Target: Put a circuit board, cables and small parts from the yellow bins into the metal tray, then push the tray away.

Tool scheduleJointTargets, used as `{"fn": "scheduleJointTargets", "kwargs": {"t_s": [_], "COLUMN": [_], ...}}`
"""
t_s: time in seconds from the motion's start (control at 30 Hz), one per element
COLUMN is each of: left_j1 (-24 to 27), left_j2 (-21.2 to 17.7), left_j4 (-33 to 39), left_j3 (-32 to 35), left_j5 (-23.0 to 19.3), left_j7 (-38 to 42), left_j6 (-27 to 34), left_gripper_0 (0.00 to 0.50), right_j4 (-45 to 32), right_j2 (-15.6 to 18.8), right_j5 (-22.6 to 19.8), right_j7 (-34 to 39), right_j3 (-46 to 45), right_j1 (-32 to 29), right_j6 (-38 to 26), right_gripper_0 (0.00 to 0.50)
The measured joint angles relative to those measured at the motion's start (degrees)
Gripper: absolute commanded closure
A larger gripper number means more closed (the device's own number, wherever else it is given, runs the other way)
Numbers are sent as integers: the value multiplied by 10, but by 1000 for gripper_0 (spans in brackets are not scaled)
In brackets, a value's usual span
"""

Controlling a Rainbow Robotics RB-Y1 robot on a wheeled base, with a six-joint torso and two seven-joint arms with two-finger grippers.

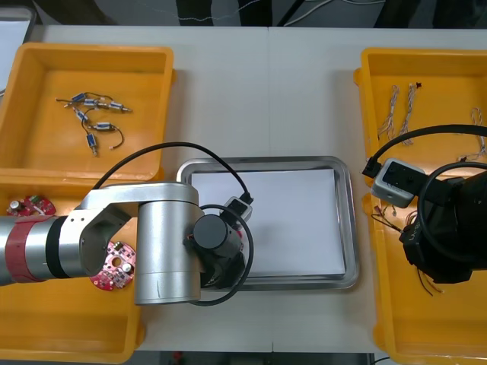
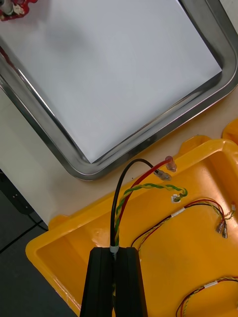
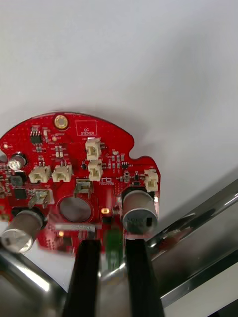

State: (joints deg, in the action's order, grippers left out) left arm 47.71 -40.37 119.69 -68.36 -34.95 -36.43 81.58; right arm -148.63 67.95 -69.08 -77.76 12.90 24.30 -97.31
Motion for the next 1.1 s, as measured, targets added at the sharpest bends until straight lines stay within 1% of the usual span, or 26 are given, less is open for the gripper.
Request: {"fn": "scheduleJointTargets", "kwargs": {"t_s": [0.27,0.5,0.63,0.7,0.9,1.0,1.1], "left_j1": [0,0,0,0,0,0,-1], "left_j2": [0,0,0,0,-5,-13,-20], "left_j4": [2,18,27,32,56,70,81], "left_j3": [0,1,18,35,88,122,160], "left_j5": [5,6,-12,-24,-36,-53,-70], "left_j7": [9,20,20,20,20,20,20], "left_j6": [0,0,5,19,75,105,135], "left_gripper_0": [0,0,0,0,0,0,0], "right_j4": [0,0,0,0,0,0,0], "right_j2": [0,0,0,0,0,0,0], "right_j5": [-1,-1,-1,-1,-18,-22,-22], "right_j7": [0,0,0,0,0,0,0], "right_j3": [0,0,0,0,0,7,34], "right_j1": [0,0,0,0,8,22,46], "right_j6": [0,0,1,1,2,2,9], "right_gripper_0": [500,500,500,500,500,500,500]}}
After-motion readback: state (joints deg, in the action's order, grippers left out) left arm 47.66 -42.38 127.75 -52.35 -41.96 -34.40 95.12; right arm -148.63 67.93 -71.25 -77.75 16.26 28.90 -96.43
